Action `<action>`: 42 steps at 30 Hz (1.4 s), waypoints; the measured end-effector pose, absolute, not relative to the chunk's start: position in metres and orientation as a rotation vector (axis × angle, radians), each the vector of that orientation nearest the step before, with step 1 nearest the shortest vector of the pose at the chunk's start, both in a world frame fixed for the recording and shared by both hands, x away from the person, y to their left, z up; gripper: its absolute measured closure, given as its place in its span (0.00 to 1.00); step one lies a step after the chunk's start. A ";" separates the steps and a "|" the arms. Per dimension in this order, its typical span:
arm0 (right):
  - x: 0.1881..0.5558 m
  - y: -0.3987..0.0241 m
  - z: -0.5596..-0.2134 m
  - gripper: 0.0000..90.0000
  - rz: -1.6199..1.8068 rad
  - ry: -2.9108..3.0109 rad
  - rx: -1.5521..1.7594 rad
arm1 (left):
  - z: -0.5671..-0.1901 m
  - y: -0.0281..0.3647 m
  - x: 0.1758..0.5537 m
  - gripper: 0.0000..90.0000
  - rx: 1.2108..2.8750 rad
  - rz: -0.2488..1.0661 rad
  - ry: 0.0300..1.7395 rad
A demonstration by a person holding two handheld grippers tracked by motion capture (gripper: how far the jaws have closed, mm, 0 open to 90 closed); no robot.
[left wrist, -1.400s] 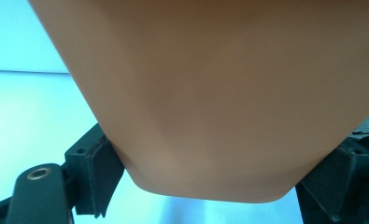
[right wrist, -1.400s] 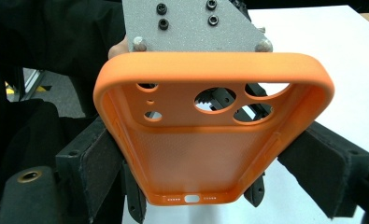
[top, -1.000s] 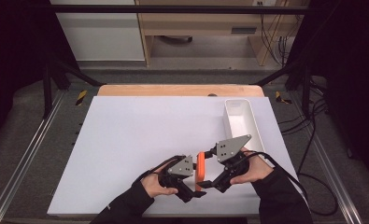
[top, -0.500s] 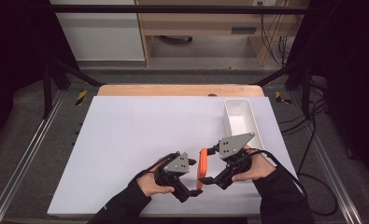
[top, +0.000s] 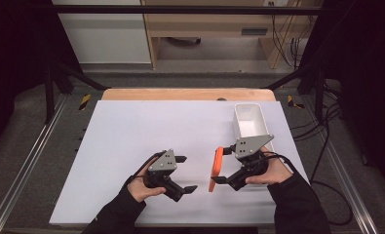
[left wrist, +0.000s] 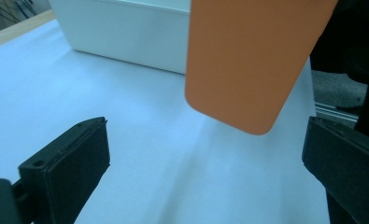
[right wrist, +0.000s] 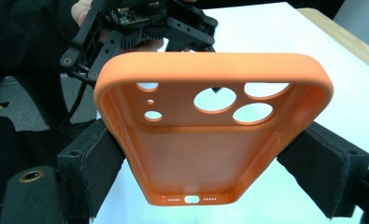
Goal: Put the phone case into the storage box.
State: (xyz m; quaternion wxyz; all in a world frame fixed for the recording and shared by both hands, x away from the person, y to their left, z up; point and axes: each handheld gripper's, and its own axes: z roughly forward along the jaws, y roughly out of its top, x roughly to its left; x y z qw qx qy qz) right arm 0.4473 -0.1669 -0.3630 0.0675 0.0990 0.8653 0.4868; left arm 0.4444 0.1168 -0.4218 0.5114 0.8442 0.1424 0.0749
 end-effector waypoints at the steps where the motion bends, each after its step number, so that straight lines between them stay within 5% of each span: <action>1: 0.447 -0.167 -0.363 0.18 1.467 2.604 0.306 | -0.422 0.119 0.445 0.00 2.027 0.185 0.355; 42: 0.457 -0.190 -0.329 0.18 1.480 2.326 0.609 | -0.432 0.226 0.456 0.00 1.907 0.427 0.707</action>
